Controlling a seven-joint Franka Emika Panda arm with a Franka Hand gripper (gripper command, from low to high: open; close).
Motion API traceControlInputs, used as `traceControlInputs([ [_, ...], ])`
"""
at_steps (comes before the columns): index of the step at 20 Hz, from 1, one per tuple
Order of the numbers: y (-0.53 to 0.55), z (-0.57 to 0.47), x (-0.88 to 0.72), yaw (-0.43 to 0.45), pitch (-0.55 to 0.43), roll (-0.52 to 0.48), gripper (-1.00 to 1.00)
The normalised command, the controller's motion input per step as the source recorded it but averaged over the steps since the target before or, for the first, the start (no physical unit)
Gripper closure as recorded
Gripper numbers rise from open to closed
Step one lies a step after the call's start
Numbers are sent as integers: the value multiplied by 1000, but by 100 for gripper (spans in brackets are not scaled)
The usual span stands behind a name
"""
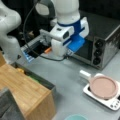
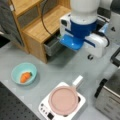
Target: Pick up the pan. Place the pan on the table. Pick up the bowl. Place the bowl on the stove.
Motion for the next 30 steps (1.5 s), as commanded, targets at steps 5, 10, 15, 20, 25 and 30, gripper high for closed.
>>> traceControlInputs([
  [5,190,-48,259,-135,110,51,-100],
  [10,156,-60,245,-168,49,32,-100],
  [15,108,-195,230,-119,6,16,-100],
  [20,75,-120,148,-95,1,-7,-100],
  [25,72,-67,87,-87,-24,-33,-100],
  [30,63,-96,41,-83,-29,-93,-100],
])
